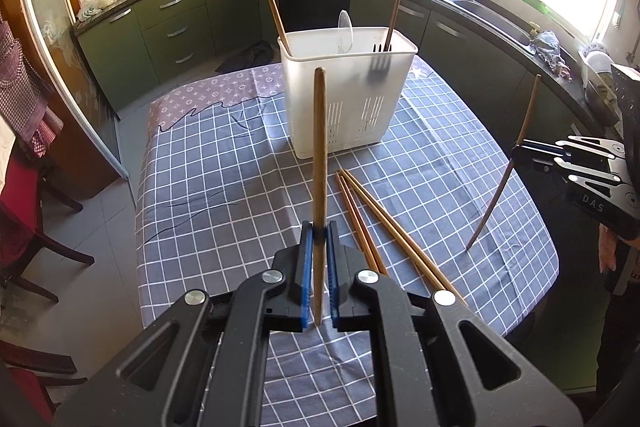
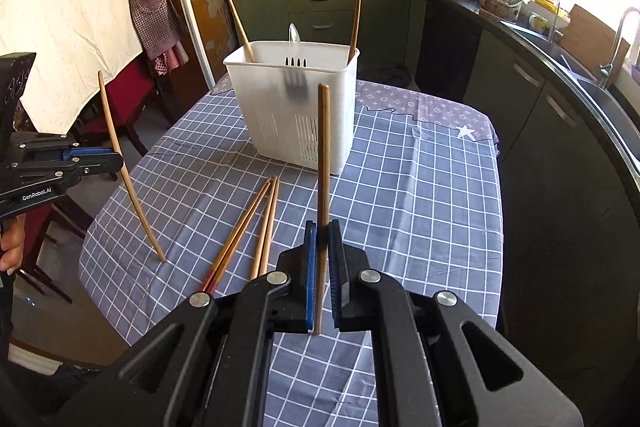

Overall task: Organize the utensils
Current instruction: 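Carry both upright chopsticks into the white holder and open both grippers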

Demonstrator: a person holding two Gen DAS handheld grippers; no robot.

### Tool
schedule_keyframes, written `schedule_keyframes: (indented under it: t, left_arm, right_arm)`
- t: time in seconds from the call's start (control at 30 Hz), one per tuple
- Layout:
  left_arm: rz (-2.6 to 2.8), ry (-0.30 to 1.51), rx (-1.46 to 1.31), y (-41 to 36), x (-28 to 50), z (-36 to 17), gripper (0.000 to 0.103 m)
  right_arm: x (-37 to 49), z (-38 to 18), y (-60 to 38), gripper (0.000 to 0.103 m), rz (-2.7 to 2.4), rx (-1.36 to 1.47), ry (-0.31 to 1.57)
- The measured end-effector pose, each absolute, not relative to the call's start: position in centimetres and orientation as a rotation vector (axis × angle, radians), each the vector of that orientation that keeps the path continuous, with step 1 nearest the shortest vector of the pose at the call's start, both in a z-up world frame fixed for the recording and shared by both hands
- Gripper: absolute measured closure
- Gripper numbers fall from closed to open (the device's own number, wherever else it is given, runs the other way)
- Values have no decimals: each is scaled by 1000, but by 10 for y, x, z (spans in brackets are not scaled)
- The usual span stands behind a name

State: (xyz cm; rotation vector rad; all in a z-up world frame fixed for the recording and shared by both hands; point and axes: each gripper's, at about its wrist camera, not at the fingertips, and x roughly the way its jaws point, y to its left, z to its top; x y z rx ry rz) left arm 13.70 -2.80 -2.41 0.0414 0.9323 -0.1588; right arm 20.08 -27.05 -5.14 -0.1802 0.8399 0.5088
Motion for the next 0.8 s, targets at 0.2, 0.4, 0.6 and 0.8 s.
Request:
schedule_keyframes:
  t: [0.2,0.4,0.6,0.8]
  left_arm:
    - [-161,918,50,-28,133,-20,96]
    - [-164,914,56,-30,132,-18,96]
    - [-165,907,56,-32,134,-15,96]
    - [-168,904,59,-34,136,-12,96]
  right_arm:
    - [194,-52,-274,96,526,-162,835]
    - [191,-48,-277,96,533,-148,822]
    - [191,-45,-274,96,541,-149,815]
    - [191,-41,-271,96,548,-151,806]
